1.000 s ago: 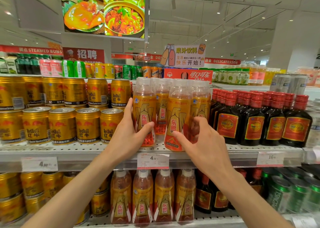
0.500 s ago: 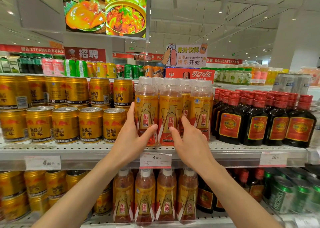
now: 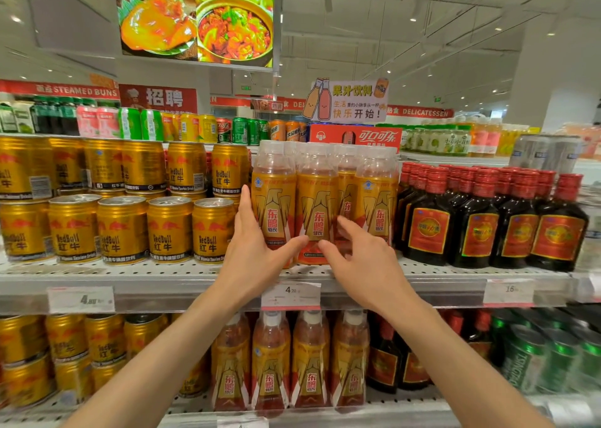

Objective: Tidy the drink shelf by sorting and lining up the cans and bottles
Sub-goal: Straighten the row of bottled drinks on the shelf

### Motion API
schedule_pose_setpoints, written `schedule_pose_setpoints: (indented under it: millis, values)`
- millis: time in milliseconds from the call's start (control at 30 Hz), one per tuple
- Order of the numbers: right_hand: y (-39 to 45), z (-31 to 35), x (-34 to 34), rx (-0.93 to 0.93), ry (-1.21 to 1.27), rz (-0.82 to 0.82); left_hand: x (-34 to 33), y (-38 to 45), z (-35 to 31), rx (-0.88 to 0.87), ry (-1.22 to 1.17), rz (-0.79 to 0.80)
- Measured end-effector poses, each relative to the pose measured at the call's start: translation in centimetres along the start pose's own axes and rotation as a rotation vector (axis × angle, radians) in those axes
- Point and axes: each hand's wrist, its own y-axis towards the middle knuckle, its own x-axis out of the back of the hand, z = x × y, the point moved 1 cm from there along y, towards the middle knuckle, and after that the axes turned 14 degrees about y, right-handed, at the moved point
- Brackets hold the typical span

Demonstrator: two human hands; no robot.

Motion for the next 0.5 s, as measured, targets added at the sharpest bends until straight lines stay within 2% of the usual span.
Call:
schedule_pose_setpoints:
  millis: [133, 267, 333, 500]
  values:
    - [-0.9, -1.7, 2.9, 0.100, 0.007, -0.132, -0.4, 0.0, -1.0, 0.018, 0.032, -0.059]
    - [-0.9, -3.9, 5.0, 0.088, -0.059, -0.257, -0.7, 0.2, -1.3, 0.035, 0.016, -0.098]
    - [-0.7, -4.8, 4.9, 0.022, -0.077, -0.255, -0.9, 0.2, -1.3, 0.038, 0.021, -0.116]
    - [0.2, -5.4, 4.2, -0.098, -0.018, -0.131, -1.1, 0.3, -1.0, 0.036, 0.024, -0.122]
